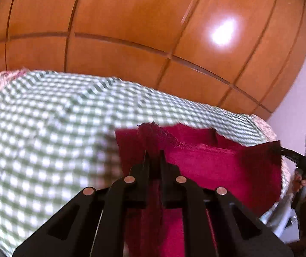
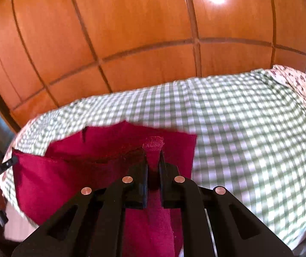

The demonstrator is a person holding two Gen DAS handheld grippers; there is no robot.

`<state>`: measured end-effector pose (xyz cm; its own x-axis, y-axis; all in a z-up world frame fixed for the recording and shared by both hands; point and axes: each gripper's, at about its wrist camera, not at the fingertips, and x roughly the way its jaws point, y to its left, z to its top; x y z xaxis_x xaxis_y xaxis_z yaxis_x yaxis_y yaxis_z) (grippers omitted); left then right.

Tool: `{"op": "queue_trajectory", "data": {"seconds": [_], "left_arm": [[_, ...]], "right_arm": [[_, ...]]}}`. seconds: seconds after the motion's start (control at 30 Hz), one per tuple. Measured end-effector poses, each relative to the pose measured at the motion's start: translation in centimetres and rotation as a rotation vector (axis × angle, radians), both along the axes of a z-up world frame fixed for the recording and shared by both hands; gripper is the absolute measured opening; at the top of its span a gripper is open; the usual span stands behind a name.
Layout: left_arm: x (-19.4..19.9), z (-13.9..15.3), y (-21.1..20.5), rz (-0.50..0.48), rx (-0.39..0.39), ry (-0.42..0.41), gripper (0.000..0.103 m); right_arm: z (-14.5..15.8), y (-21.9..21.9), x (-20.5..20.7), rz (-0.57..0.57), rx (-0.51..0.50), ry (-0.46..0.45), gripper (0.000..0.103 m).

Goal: Fold small clothes

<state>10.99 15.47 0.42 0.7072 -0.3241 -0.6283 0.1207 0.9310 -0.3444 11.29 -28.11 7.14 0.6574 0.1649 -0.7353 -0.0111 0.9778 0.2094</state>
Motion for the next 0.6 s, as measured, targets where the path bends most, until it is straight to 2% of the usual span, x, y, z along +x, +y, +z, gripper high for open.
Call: {"op": "queue_trajectory", "data": {"seconds": [0.17,0.3,0.37,0.5,0.6], "left_arm": [[7.0,-0.1,-0.6,0.043,0.059,0.029,0.006],[12.0,-1.9,-2.5,0.056,0.141,0.083,0.006],[14.0,-3.5,-3.2,0.059,0.176,0.128,0.006],[16.0,-6.8,-3.8,0.078,0.223,0.218,0.006],[16.2,-7.6,-3.9,0.087,0.234,0.254,0.012]], "right_arm": [[-1.4,-0.6,6.8,-0.056,-0.008,0.013,0.006],[-5.2,-1.0,11.8,-0.112,-0.035,0.092,0.006],[-8.1,-1.0,13.6,-0.136,-0.058,0.150,0.006],[-12.6,-1.0,14.9,-0.171,-0.071,0.236,0.006],[-12.8,-1.1,14.7,-0.169,-0.063,0.224,0.006]]}}
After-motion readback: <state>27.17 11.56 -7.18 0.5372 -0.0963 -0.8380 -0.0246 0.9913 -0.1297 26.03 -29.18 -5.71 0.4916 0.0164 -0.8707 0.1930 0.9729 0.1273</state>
